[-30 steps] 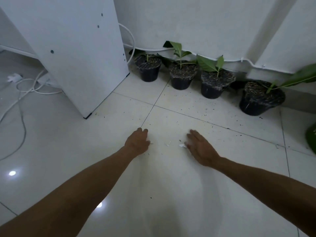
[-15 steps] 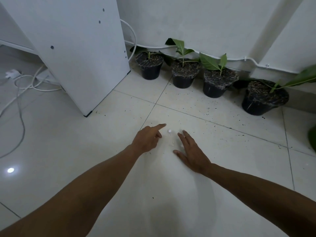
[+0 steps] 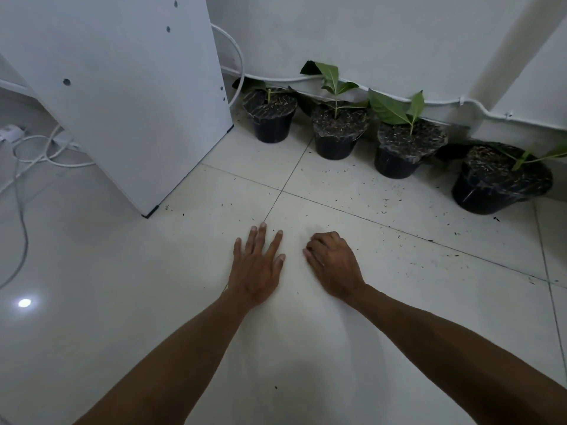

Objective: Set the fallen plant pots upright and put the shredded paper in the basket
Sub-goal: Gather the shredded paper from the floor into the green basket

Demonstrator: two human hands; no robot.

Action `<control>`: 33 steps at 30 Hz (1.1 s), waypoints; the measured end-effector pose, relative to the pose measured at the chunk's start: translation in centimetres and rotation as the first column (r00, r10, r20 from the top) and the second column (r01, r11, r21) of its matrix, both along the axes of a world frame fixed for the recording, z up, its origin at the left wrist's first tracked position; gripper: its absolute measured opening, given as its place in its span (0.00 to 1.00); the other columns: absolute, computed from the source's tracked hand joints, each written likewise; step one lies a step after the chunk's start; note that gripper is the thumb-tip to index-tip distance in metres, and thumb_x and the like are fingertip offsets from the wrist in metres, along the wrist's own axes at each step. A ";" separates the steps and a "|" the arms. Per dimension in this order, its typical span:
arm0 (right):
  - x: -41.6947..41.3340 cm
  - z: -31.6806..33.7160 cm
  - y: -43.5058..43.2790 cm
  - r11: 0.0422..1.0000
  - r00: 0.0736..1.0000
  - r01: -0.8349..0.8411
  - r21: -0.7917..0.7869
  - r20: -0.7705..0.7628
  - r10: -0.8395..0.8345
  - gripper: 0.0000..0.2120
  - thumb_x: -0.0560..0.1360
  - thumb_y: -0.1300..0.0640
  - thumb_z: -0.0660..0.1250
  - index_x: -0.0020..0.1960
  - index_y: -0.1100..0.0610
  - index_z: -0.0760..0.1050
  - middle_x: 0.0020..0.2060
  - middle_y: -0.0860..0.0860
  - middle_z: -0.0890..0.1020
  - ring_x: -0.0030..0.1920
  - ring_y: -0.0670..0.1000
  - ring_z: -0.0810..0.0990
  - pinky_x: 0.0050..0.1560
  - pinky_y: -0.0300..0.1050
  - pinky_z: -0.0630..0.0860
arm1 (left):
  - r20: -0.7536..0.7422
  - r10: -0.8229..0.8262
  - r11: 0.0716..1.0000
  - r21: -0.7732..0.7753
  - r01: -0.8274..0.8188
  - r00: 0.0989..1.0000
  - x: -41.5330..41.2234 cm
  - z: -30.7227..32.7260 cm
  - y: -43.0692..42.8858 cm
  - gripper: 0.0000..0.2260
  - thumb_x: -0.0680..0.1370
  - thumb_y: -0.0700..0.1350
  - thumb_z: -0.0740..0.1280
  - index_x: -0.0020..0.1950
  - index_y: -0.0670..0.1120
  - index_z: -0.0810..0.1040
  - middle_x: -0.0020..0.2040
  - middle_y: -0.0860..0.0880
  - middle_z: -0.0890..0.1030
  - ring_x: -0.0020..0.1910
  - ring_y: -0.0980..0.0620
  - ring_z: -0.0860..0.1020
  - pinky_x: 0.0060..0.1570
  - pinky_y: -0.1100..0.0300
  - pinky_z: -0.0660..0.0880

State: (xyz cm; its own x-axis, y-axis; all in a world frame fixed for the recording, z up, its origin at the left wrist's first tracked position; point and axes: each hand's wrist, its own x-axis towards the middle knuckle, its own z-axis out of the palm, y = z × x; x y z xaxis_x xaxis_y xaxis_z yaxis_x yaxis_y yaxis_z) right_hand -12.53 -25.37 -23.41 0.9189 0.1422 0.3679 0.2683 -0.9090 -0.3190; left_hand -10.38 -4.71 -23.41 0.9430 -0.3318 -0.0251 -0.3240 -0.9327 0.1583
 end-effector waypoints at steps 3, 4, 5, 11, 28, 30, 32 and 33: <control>0.2 0.5 -0.2 0.974 0.985 0.171 -0.148 0.040 -0.166 0.08 0.77 0.54 0.65 0.43 0.58 0.77 0.40 0.54 0.79 0.39 0.55 0.75 0.33 0.48 0.72 | 0.032 -0.003 1.000 -0.027 0.003 0.999 0.5 -0.6 0.0 0.27 0.82 0.60 0.46 0.81 0.56 0.49 0.82 0.46 0.49 0.82 0.45 0.48 0.77 0.40 0.50; 0.4 0.7 -0.5 0.964 0.981 0.193 -0.182 0.038 -0.190 0.07 0.76 0.55 0.66 0.42 0.58 0.76 0.37 0.54 0.78 0.36 0.55 0.75 0.29 0.46 0.68 | 0.036 -0.003 1.000 -0.029 0.004 0.999 0.6 -0.7 0.0 0.27 0.82 0.60 0.46 0.81 0.56 0.49 0.82 0.46 0.50 0.81 0.45 0.48 0.77 0.40 0.51; 0.5 1.0 -0.9 0.956 0.980 0.197 -0.217 0.037 -0.194 0.07 0.75 0.57 0.68 0.40 0.58 0.75 0.35 0.54 0.77 0.33 0.56 0.74 0.25 0.44 0.66 | 0.038 -0.004 1.000 -0.028 0.005 0.999 0.7 -0.8 0.0 0.28 0.82 0.60 0.46 0.81 0.57 0.49 0.82 0.46 0.50 0.81 0.45 0.48 0.77 0.40 0.50; 0.1 2.5 -4.8 0.866 0.999 0.029 -0.500 0.003 -0.031 0.11 0.62 0.62 0.80 0.32 0.59 0.77 0.24 0.54 0.76 0.17 0.56 0.72 0.18 0.39 0.64 | 0.006 0.013 1.000 0.005 -0.013 1.000 0.7 -0.4 -0.5 0.29 0.81 0.63 0.43 0.81 0.57 0.48 0.82 0.45 0.49 0.82 0.46 0.47 0.77 0.40 0.50; -0.1 5.7 -8.8 0.057 0.580 0.810 0.583 -0.812 0.064 0.11 0.77 0.55 0.70 0.39 0.58 0.74 0.25 0.52 0.71 0.19 0.47 0.65 0.18 0.36 0.61 | -0.109 -0.062 0.991 0.115 0.075 0.992 0.8 2.9 -4.5 0.30 0.81 0.63 0.46 0.82 0.54 0.47 0.82 0.43 0.44 0.81 0.44 0.47 0.76 0.41 0.53; -0.5 6.0 -10.3 -0.116 0.563 0.825 0.554 -0.781 0.272 0.11 0.78 0.53 0.69 0.43 0.56 0.72 0.27 0.50 0.71 0.20 0.45 0.64 0.15 0.34 0.58 | -0.106 -0.075 0.989 0.120 0.088 0.991 0.9 3.1 -4.8 0.30 0.81 0.64 0.45 0.82 0.54 0.46 0.82 0.43 0.44 0.81 0.44 0.47 0.77 0.41 0.53; -1.0 6.2 -11.3 -0.196 0.573 0.817 0.542 -0.729 0.374 0.10 0.79 0.51 0.68 0.43 0.55 0.72 0.27 0.49 0.73 0.19 0.43 0.64 0.13 0.33 0.56 | -0.103 -0.084 0.988 0.120 0.096 0.991 0.8 3.2 -5.1 0.30 0.81 0.64 0.44 0.82 0.54 0.46 0.82 0.43 0.44 0.81 0.44 0.47 0.77 0.41 0.53; -1.2 6.2 -11.7 -0.211 0.575 0.816 0.538 -0.715 0.398 0.08 0.80 0.52 0.66 0.44 0.54 0.73 0.26 0.48 0.74 0.19 0.42 0.64 0.13 0.33 0.55 | -0.103 -0.087 0.988 0.118 0.099 0.991 0.8 3.2 -5.2 0.30 0.81 0.64 0.44 0.82 0.54 0.46 0.82 0.43 0.44 0.81 0.44 0.47 0.77 0.41 0.52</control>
State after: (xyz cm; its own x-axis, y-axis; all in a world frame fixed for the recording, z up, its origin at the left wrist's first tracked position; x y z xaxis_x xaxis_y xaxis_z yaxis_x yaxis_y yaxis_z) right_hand -13.77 -37.07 -17.19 0.6674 0.0078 -0.7446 -0.6079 0.5832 -0.5388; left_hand -9.61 -9.93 -20.16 0.8993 -0.4064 -0.1614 -0.3985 -0.9137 0.0801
